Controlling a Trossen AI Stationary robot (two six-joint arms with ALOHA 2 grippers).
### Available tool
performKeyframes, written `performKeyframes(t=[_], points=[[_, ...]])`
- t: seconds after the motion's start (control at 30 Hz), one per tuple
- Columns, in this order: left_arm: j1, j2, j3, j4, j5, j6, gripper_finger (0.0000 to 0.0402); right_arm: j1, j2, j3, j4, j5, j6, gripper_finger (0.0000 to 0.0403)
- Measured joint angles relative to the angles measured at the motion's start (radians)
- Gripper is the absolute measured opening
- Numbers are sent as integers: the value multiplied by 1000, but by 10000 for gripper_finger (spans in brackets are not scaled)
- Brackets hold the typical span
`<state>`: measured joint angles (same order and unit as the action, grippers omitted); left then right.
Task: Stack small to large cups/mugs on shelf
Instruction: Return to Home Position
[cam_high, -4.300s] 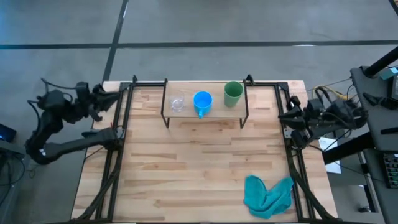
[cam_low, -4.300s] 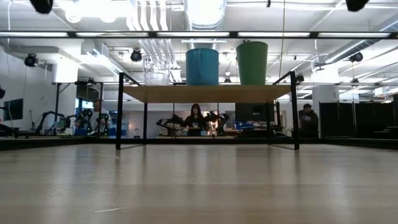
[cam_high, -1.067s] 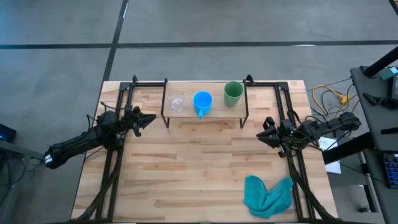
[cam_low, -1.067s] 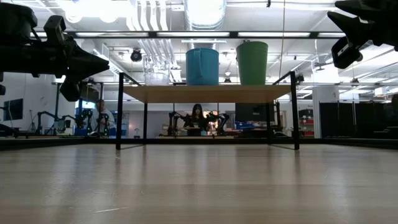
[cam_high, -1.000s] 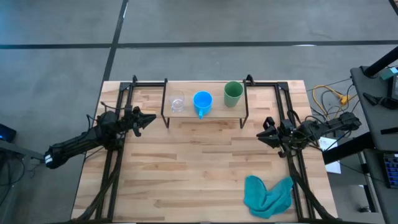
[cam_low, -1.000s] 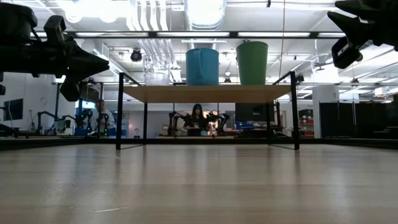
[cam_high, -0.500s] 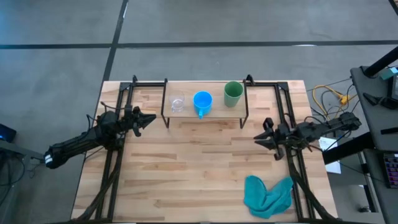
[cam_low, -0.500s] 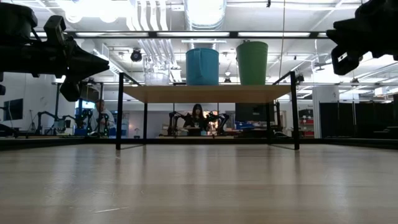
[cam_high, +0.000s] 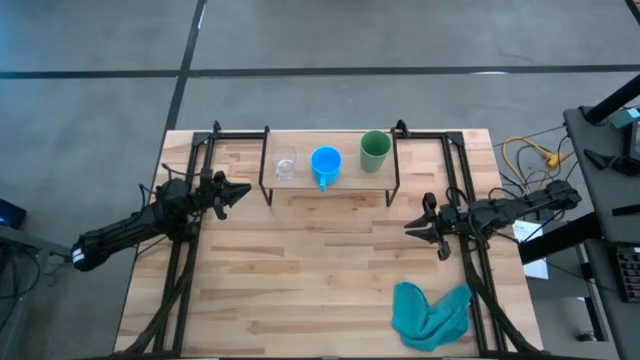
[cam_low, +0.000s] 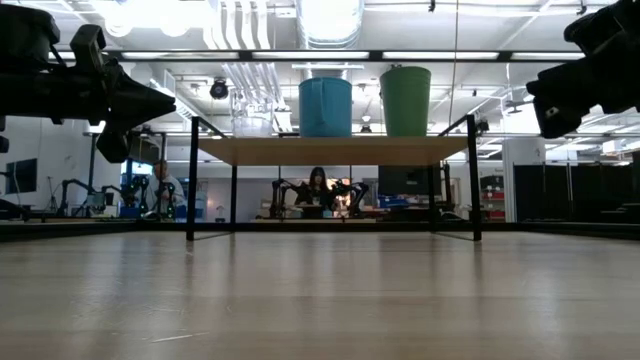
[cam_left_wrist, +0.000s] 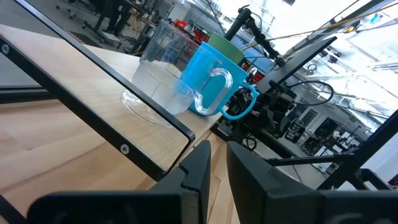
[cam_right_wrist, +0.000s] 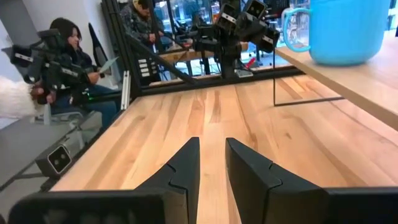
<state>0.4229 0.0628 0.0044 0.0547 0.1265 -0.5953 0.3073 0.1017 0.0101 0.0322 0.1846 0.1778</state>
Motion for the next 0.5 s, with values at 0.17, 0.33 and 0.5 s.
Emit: performKeyframes(t=[0.17,0.33,0.5], points=[[0,1,0,0,0,0,39,0,0,0,0,0,-4,73],[1,2,0,0,0,0,39,0,25,0,0,-2,2,73],[1,2,0,0,0,0,39,0,57,0,0,-4,7,73]])
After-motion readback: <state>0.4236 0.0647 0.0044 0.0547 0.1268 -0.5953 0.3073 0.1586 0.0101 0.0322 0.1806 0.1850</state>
